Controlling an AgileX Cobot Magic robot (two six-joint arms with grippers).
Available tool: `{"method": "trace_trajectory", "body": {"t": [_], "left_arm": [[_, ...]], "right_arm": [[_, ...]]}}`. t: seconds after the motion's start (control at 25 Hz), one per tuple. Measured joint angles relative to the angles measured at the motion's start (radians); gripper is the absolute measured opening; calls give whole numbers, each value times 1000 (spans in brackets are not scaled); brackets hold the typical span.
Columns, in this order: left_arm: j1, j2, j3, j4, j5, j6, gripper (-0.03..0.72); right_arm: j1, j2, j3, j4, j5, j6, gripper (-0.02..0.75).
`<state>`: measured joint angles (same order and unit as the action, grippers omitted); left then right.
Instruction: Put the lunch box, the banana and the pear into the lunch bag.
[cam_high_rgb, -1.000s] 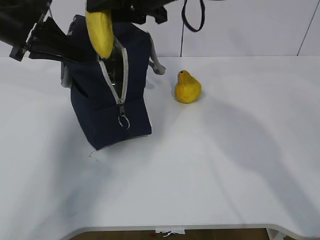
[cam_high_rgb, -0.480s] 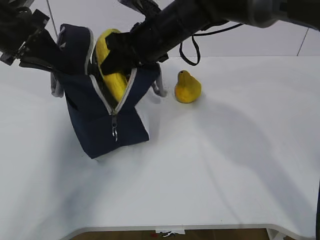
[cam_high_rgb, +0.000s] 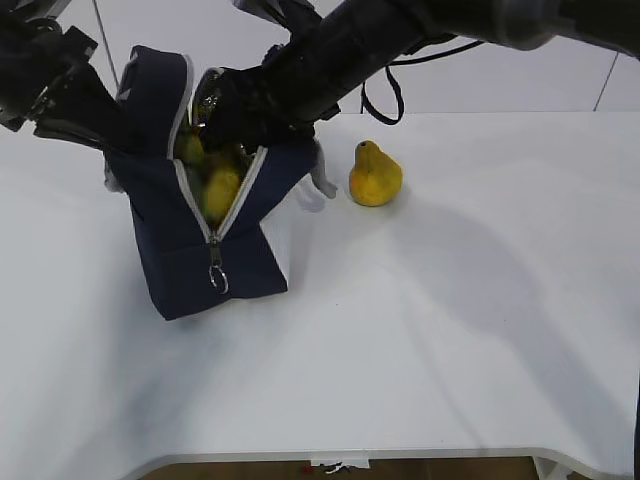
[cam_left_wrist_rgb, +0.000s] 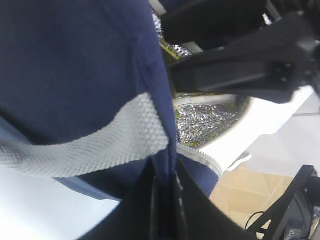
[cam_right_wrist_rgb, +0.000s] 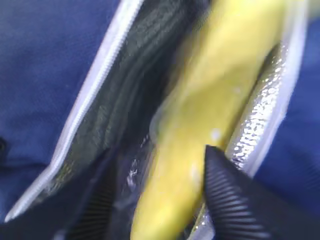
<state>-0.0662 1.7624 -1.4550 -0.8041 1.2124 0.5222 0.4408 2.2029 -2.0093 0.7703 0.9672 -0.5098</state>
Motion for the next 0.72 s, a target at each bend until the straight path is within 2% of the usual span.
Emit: {"method": "trace_trajectory", "body": {"t": [0.12, 0.28, 0.52, 0.72], "left_arm": [[0, 0, 0, 16, 0, 0, -6], [0, 0, 0, 35, 1, 0, -6], [0, 0, 0, 45, 1, 0, -6], [0, 0, 0, 48, 1, 0, -6]], "right_arm": [[0, 0, -32, -8, 39, 12, 496], [-6, 0, -94, -70, 77, 69, 508], [-27, 0, -185, -356, 120, 249, 509], [-77, 1, -194, -547, 130, 412, 510]]}}
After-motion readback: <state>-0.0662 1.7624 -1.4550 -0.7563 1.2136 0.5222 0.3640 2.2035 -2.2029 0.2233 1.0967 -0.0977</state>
